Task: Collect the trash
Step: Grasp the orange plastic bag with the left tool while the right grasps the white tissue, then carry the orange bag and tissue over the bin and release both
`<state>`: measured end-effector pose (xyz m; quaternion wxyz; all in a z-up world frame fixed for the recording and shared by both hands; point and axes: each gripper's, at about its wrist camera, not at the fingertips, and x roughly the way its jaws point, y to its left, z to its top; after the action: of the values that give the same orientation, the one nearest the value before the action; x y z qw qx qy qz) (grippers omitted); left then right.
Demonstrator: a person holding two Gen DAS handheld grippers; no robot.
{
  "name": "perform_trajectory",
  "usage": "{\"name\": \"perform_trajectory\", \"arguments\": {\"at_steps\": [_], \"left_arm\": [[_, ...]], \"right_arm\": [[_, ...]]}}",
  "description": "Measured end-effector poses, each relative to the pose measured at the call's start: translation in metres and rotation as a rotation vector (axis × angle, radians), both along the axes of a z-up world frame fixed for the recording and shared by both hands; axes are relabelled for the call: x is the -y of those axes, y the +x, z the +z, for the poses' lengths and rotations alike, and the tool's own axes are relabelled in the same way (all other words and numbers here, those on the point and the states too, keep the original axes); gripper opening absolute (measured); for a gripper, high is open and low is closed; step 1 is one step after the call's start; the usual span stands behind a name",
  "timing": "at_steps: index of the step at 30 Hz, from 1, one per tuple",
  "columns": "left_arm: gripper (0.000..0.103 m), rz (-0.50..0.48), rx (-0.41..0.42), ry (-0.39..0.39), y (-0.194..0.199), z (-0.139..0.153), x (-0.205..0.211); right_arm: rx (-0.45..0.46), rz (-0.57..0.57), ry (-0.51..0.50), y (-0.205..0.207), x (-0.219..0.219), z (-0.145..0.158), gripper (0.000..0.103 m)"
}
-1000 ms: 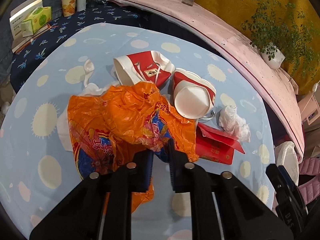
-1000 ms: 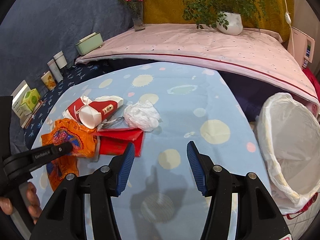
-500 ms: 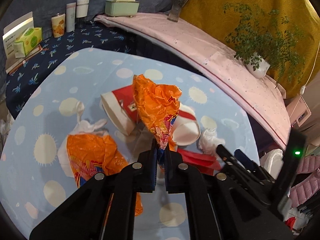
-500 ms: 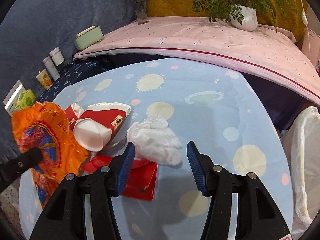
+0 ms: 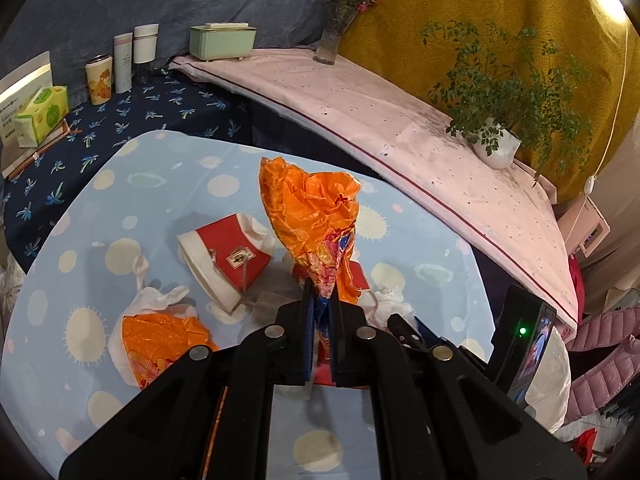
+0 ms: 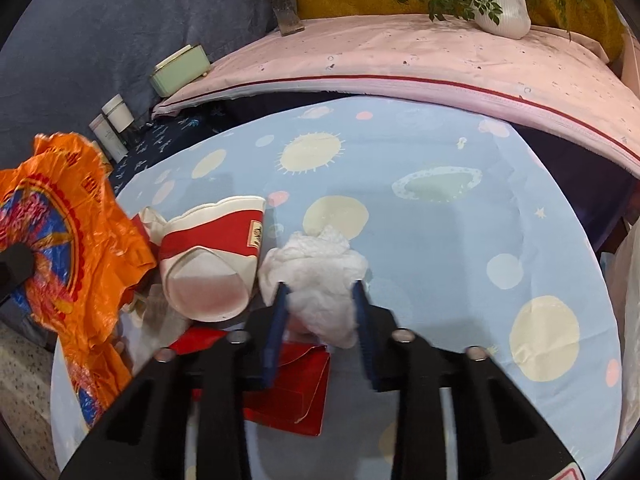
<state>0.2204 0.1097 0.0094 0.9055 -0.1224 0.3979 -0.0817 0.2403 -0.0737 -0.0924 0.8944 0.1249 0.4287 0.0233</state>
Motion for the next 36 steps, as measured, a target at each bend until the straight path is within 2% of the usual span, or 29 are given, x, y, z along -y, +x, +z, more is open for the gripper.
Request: {"name": "perform_trajectory", "arguments": {"at_steps": [10,21,28,36], "left_arm": [[0.005,-0.080,0.039,-0.001,-0.006,0.021,0.040],[0.005,-0.217,0.062,0.002,-0.024,0.036,0.116],[0.005,-0.326,0.054,-0.006,-0.038,0.035,0.173],[0.005,-0.446,0.036,-0.001,-0.057,0.029,0.241]], "right_arm": [[0.110,-0.048,-0.002,-0.033,0.036,0.049,0.009],[0.212,-0.154,-0.040,-0.080,0.103,0.096,0.009],[0.240,-0.244,-0.049,-0.114,0.155,0.106,0.009],[0.238,-0.344,-0.048,-0.148,0.207,0.103,0.009]]}}
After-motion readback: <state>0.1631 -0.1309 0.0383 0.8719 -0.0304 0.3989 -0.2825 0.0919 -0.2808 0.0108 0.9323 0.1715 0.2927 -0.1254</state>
